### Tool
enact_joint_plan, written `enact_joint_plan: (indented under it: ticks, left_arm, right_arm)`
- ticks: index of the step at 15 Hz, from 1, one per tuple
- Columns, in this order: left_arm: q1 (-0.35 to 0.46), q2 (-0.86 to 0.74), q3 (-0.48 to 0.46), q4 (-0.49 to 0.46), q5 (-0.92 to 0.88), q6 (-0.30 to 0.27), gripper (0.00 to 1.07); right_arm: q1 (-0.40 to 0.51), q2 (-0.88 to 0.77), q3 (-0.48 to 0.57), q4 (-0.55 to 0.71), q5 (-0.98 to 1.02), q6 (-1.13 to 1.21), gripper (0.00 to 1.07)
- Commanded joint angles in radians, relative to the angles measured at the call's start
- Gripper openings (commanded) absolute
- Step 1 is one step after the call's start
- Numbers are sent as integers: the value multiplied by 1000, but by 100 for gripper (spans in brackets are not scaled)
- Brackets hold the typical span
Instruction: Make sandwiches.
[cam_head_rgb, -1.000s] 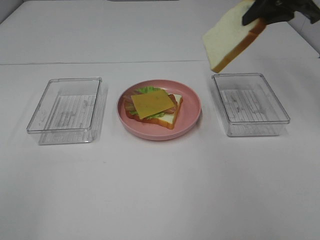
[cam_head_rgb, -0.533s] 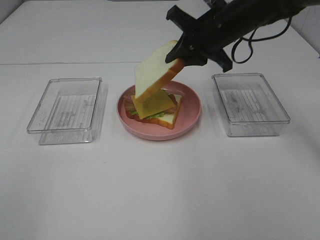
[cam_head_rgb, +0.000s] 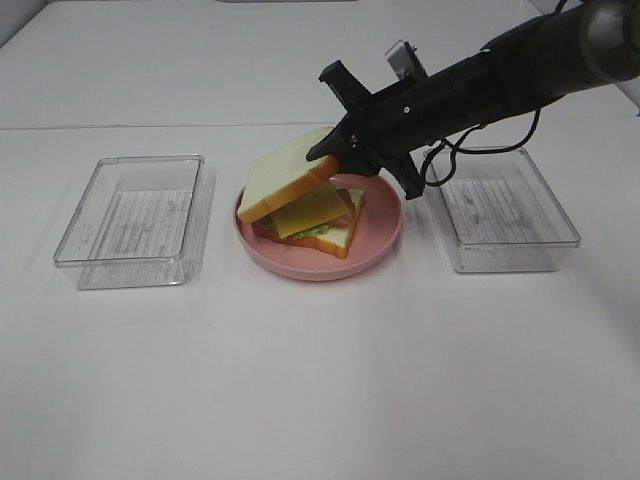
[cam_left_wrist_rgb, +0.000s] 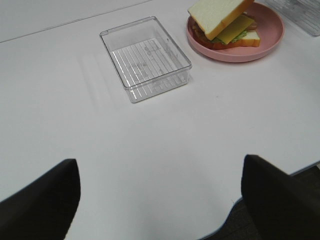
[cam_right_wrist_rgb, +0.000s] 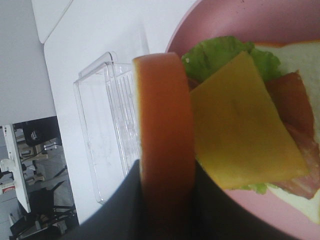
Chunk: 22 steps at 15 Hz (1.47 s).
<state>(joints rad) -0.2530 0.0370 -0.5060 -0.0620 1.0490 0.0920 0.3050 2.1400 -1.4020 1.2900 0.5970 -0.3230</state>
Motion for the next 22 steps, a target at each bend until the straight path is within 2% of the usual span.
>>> enact_joint_plan:
  ticks: [1,4,5,6,7,9,10,15,16,18,20,21,22]
  left_arm:
    - [-2,-5,5,-3,-9,-7,83]
    - [-2,-5,5,-3,-9,-7,83]
    - [-2,-5,5,-3,-9,-7,83]
    - [-2,-5,5,-3,-9,-7,83]
    - [-2,-5,5,-3,-9,-7,83]
    - [-2,-5,5,-3,-9,-7,83]
    - [-2,-5,5,-3,-9,-7,83]
    - [-2,-5,5,-3,-9,-7,83]
    - [-2,-5,5,-3,-9,-7,83]
    - [-2,-5,5,-3,-9,-7,83]
    - [-2,-5,5,-3,-9,-7,83]
    - [-2,-5,5,-3,-9,-7,83]
    - [-2,-5,5,-3,-9,-7,83]
  right_arm:
    - [1,24,4,44,8,-24,0]
    - [1,35,4,26,5,-6,0]
    - [1,33,4,12,5,-6,5]
    - [1,29,4,0,7,-6,17]
    - [1,29,4,-8,16,-5,34]
    - [1,29,4,-27,44,-5,77]
    - [1,20,4,-73,54,-6,88]
    - [0,-86,4,-385,110,14,88]
    - [0,-102,4,-413,122,24,88]
    - [0,-187,4,-627,205,106,88]
    - [0,-250,4,-755,270,160,88]
    - [0,-308,4,-858,336,219,88]
    - [0,-331,7,-887,362,237,88]
